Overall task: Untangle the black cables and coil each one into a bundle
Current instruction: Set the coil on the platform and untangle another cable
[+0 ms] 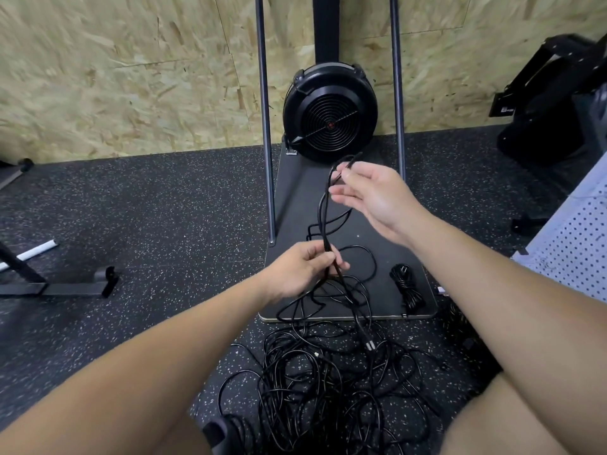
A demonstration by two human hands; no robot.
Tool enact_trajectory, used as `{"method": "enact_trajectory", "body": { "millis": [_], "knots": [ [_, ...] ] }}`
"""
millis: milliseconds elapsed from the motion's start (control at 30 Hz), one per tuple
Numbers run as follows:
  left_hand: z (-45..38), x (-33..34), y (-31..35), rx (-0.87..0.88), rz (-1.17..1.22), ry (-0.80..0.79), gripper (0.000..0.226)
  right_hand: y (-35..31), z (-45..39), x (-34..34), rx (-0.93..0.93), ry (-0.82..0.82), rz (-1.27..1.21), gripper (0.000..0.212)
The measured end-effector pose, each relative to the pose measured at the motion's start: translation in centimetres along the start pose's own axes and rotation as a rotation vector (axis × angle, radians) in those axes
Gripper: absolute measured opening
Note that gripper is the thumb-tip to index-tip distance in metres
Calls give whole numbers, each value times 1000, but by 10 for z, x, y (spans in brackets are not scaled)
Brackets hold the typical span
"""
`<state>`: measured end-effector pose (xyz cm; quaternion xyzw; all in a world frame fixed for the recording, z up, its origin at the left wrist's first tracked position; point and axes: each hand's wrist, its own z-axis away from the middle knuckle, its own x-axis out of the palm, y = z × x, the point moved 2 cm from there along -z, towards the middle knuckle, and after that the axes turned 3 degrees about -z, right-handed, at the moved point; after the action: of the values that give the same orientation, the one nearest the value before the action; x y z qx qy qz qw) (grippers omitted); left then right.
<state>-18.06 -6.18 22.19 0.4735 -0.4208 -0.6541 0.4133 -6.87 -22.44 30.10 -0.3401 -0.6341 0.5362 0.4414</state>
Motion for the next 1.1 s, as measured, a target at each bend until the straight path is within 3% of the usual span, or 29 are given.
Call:
{"method": "enact_trajectory", "body": {
  "millis": [100,200,267,400,467,567,667,833,1100],
  "knots": [
    [-8,-12,16,12,117,130,24,19,4,-11,130,-61,381,34],
    [-12,-27,37,56,186,254,26,38,26,-5,305,-380,700,31],
    [-14,-32,44,74,182,277,29,45,37,7,364,-489,680,30],
    [-19,-36,44,81,192,308,29,49,36,16,438,-532,495,48],
    [-21,-39,44,80,229,319,28,48,37,18,480,-561,411,35],
    [-24,-44,41,83,219,312,28,50,42,22,404,-532,505,25],
    [-30,-54,36,81,159,326,33,52,37,27,308,-403,596,15],
    [-36,-71,26,44,-8,384,32,29,25,12,227,-111,548,23],
    [-45,-84,-4,-15,-538,434,22,22,26,0,342,-136,291,11]
  ]
}}
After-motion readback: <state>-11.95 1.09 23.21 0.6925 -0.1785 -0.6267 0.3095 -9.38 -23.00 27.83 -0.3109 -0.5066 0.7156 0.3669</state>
